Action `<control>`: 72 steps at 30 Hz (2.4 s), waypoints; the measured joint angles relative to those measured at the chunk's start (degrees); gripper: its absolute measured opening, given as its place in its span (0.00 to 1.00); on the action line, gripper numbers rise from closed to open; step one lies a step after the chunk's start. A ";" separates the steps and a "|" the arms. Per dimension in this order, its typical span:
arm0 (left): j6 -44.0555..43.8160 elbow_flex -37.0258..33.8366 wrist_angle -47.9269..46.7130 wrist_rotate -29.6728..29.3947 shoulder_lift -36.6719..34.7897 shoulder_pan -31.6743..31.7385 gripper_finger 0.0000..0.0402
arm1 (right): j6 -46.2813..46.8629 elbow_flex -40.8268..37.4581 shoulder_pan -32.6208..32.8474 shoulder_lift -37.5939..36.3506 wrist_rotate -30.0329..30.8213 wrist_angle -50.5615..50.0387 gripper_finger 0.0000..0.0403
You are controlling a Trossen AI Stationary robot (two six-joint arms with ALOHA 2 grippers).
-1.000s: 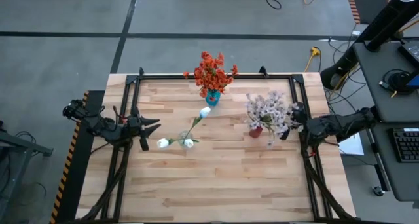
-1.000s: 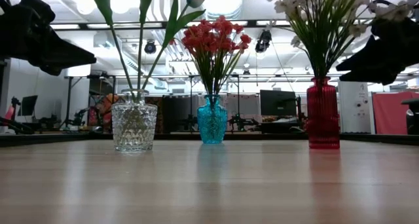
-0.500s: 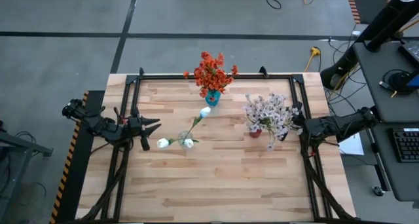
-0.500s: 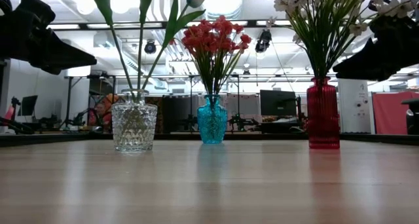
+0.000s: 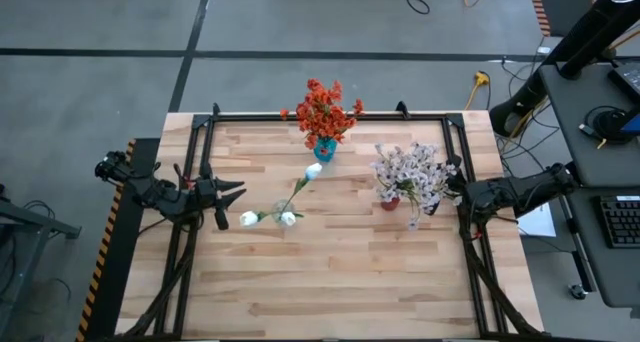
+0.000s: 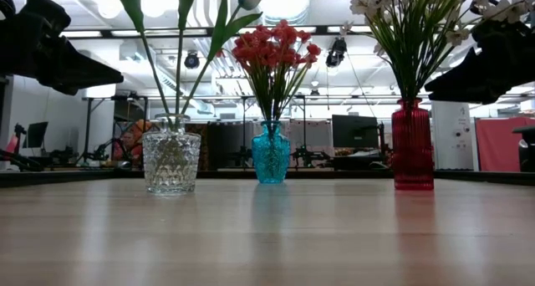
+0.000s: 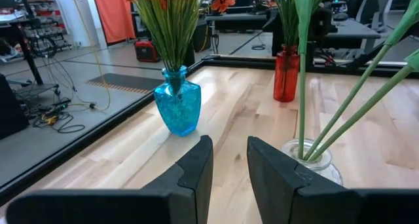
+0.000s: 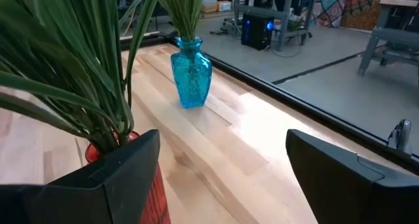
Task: Sort flowers into vase by color
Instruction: Return to Home Position
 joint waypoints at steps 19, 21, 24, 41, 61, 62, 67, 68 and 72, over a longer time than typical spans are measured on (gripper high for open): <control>0.00 -0.01 0.07 0.02 0.10 0.00 0.19 | 0.20 1.28 0.00 0.04 0.00 -0.17 0.80; 0.00 -0.02 0.08 0.02 0.10 0.00 0.19 | 0.20 1.31 0.00 0.04 0.00 -0.17 0.80; 0.00 -0.02 0.08 0.01 0.10 0.00 0.19 | 0.20 1.32 0.00 0.04 0.00 -0.15 0.80; 0.00 -0.02 0.09 0.02 0.10 0.00 0.19 | 0.20 1.41 0.00 0.04 0.00 -0.12 0.80; -0.02 -0.02 0.10 0.02 0.10 0.00 0.19 | 0.20 1.44 0.00 0.04 0.00 -0.10 0.80; -0.02 -0.02 0.10 0.02 0.10 0.00 0.19 | 0.20 1.44 0.00 0.04 0.00 -0.10 0.80; -0.01 -0.02 0.10 0.02 0.10 0.00 0.19 | 0.20 1.44 0.00 0.04 0.00 -0.10 0.80; 0.00 -0.02 0.10 0.02 0.10 0.00 0.19 | 0.20 1.44 -0.01 0.04 0.00 -0.10 0.80; -0.02 -0.02 0.10 0.02 0.10 -0.01 0.19 | 0.20 1.44 0.00 0.04 0.00 -0.10 0.80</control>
